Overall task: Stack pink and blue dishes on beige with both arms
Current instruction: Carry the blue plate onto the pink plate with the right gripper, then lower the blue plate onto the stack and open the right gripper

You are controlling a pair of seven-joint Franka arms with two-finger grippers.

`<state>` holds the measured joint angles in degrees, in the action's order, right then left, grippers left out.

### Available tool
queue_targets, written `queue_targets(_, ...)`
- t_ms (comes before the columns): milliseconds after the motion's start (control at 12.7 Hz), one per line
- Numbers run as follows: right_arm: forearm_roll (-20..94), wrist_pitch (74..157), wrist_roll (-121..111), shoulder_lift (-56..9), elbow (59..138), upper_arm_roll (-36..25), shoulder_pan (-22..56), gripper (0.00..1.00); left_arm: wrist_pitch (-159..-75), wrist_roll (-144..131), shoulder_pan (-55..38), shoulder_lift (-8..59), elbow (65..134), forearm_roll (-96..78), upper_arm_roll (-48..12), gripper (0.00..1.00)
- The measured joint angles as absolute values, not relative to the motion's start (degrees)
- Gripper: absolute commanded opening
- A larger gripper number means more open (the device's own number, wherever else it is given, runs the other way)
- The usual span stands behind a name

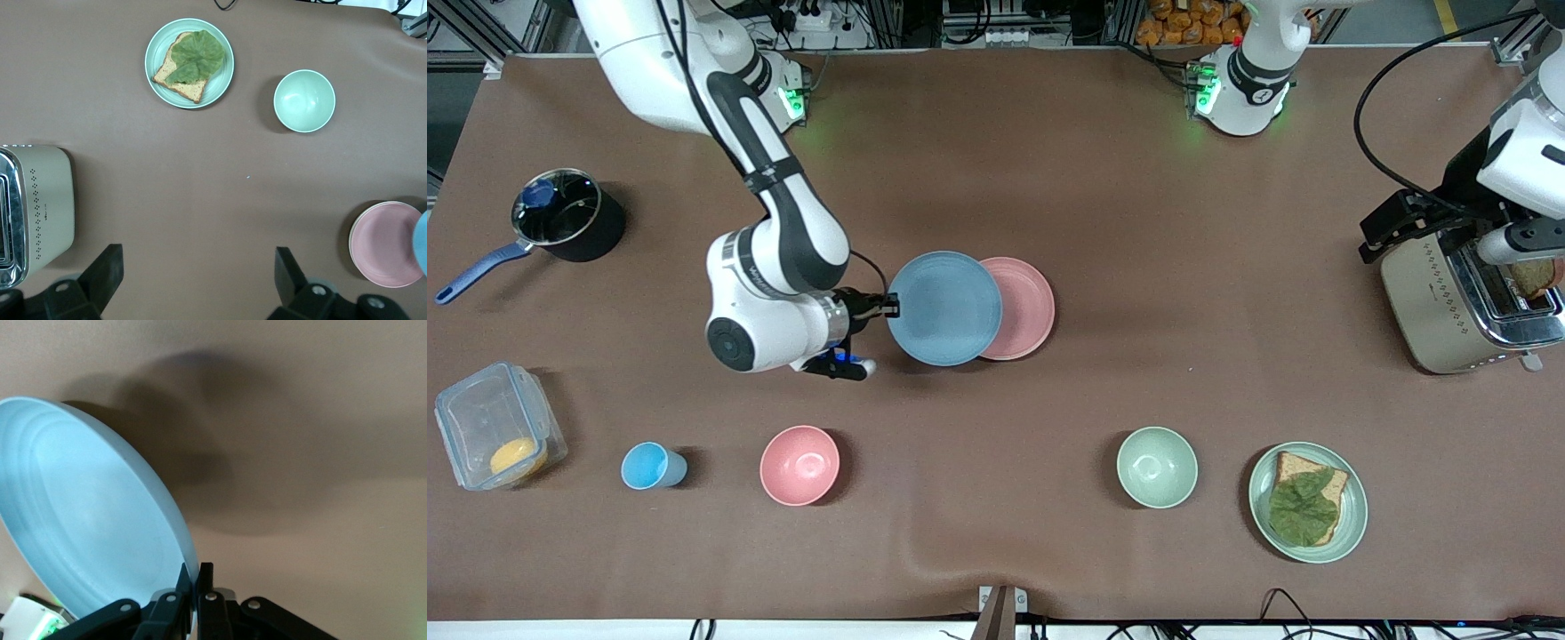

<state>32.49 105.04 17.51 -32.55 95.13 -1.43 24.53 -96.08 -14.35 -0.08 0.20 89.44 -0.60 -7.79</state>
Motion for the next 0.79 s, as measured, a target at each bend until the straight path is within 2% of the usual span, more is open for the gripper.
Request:
queue_targets(472, 32.6, 113.7, 26.2, -32.6, 97.6, -1.4, 32.2, 0.00, -96.1, -14.4, -0.1, 0.2, 89.4, -0.6, -7.8, 1.00)
queue_targets(786, 32.6, 116.1, 27.3, -32.6, 98.7, -1.5, 33.7, 0.00, -96.1, -14.4, -0.1, 0.2, 89.4, -0.6, -7.8, 1.00)
